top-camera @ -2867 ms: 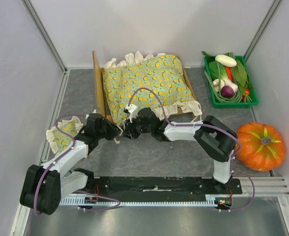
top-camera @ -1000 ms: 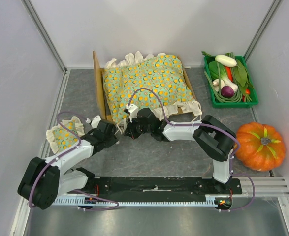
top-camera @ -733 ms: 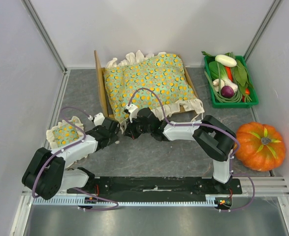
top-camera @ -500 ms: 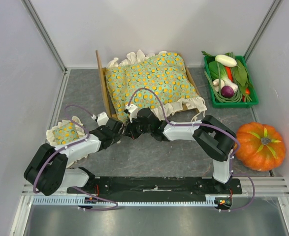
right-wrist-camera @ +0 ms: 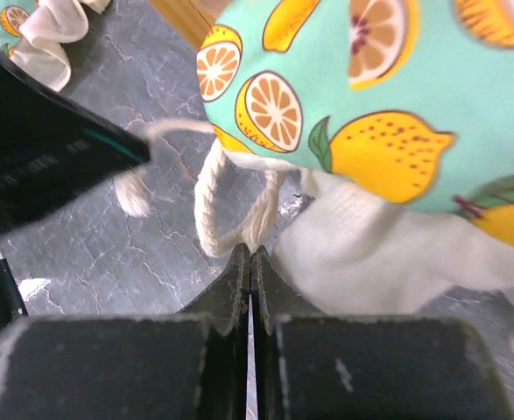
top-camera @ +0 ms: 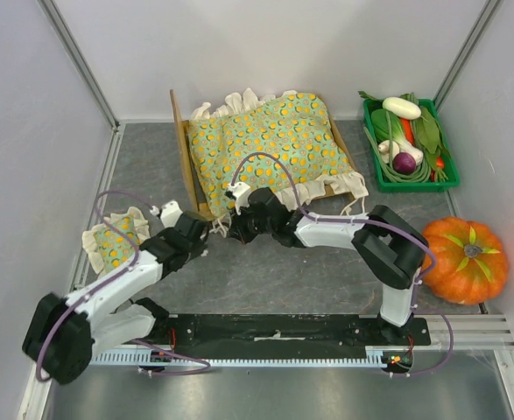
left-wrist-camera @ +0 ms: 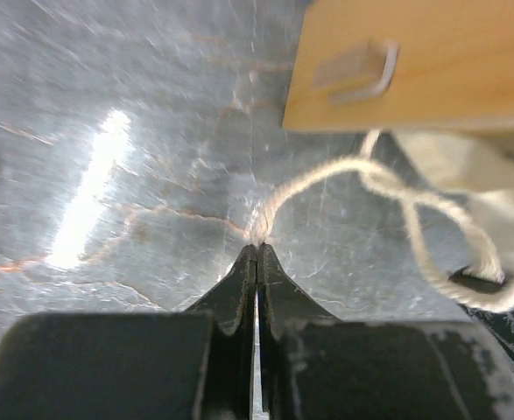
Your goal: Set up the pet bed
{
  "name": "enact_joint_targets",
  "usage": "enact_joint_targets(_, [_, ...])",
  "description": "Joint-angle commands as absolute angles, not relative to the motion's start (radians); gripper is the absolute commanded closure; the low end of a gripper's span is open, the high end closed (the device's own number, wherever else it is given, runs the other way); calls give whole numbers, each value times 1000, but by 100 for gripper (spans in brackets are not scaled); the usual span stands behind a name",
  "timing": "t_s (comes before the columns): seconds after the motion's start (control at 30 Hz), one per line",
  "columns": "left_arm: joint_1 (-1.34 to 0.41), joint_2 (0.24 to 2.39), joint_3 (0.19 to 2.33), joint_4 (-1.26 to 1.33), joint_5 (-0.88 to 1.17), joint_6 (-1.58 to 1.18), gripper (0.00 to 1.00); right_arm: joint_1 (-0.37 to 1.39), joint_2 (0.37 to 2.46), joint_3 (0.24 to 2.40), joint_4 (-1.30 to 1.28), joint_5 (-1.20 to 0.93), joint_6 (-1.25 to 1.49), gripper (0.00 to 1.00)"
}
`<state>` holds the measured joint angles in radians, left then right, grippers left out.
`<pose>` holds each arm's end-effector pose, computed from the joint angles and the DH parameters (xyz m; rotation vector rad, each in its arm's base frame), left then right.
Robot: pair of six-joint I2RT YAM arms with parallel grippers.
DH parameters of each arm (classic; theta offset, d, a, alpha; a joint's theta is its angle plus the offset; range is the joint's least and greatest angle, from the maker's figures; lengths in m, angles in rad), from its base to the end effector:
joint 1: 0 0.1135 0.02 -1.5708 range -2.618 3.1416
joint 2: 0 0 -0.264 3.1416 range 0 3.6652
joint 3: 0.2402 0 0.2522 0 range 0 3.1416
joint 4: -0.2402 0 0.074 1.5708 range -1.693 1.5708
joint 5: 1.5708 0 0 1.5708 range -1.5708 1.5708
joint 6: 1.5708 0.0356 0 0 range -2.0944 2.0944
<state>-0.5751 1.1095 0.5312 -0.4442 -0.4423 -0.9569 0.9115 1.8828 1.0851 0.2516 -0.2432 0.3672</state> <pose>0.1726 -0.0937 0.1756 -0.6166 2.3746 -0.0806 0.2430 0.3276 0.1749 -0.7590 2.1404 0.9825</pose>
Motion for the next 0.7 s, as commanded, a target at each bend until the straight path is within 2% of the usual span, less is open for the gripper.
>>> enact_joint_targets(0.0, [-476,921,560,-546,-462,-921,98,894,1772,1095,187,-199,304,100])
enact_joint_targets(0.17, [-312,831,589,-572,-426,-809,98,890,1718,1112,118,-212,279,100])
enact_joint_targets(0.33, [-167,813,640,-558,-393,-709,98,888,1664,1135,3,-69,252,100])
enact_joint_targets(0.67, [168,939,693,-459,-264,-626,98,845,1611,1184,-54,40,210,100])
